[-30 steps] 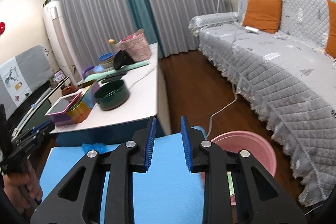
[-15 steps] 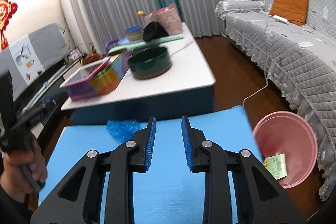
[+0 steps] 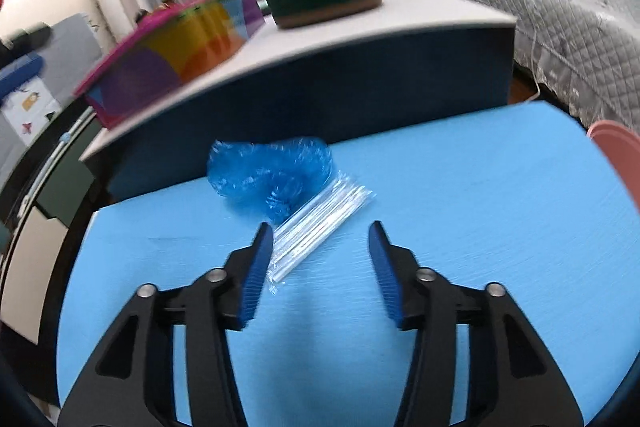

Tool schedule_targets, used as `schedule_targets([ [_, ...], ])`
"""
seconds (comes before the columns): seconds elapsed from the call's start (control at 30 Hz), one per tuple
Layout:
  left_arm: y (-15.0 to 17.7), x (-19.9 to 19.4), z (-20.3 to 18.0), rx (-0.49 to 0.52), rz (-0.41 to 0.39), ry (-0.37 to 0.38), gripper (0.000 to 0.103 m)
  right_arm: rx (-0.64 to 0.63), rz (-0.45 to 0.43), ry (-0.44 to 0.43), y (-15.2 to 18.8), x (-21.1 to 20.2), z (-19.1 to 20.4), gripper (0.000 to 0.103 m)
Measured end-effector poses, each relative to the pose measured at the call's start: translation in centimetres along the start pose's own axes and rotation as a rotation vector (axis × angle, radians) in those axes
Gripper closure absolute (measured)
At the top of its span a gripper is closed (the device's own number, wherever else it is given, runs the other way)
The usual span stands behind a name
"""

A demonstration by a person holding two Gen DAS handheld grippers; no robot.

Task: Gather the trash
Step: 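Move both open tools back over the blue bag and clear tubes, then grasp the blue plastic bag with the left tool while the right tool grasps the clear tubes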

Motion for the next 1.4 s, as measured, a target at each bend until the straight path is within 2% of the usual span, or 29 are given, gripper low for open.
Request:
schedule_targets([
  [0.13,0.2,0.3,0.0,-0.001,0.011,0.002,0.071,0.024,0.032,0.023,0.2,2.2,1.0,0.043],
  [0.23,0.6,0.8,0.1,-0.002,0.024,0.0,0.071,0.011,0.086,0.045,0.6,3.8,1.7,0.043],
  [0.33,1.2,1.6,0.0,-0.004,0.041,0.002,0.071,-0.007,0.091,0.075,0.8,4.0,1.7,0.046],
  [0.5,3.0,3.3,-0.2,-0.009,0.076,0.027,0.071,-0.03,0.088,0.113,1.0,3.4,0.8,0.063],
  [0.57,3.8,4.1,-0.4,-0.015,0.094,0.044,0.071,-0.029,0.089,0.119,0.9,3.2,0.1,0.075],
  [0.6,4.3,4.4,-0.5,-0.015,0.104,0.052,0.071,-0.032,0.09,0.124,0.9,3.1,-0.4,0.077],
  [0.67,5.1,5.1,-0.7,-0.014,0.122,0.069,0.071,-0.043,0.095,0.128,0.8,3.0,-1.2,0.094],
  [0.77,6.1,6.1,-1.0,-0.021,0.145,0.085,0.071,-0.053,0.098,0.13,0.7,2.6,-2.5,0.099],
  [0.87,7.1,6.9,-1.5,-0.011,0.162,0.091,0.052,-0.066,0.096,0.135,0.2,1.8,-4.4,0.101],
  [1.0,8.4,8.4,-2.9,0.043,0.189,0.115,0.04,-0.081,0.077,0.152,-0.7,0.3,-6.9,0.101],
  [1.13,10.1,10.6,-3.1,0.069,0.23,0.112,0.035,-0.098,0.056,0.161,-1.4,-1.3,-9.4,0.101],
  [1.4,12.1,13.9,-2.6,0.021,0.298,0.126,0.033,-0.106,0.106,0.13,-0.6,-2.8,-12.2,0.101],
])
Point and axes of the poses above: each gripper's, at about its wrist camera, not at the fingertips, and x roughly the way its jaws point, z to its left, y to its underside, the point moved 9 cm from there along x, roughly the way its jaws point, and after that the axes turned 4 degrees about y, right-handed, at the moved point
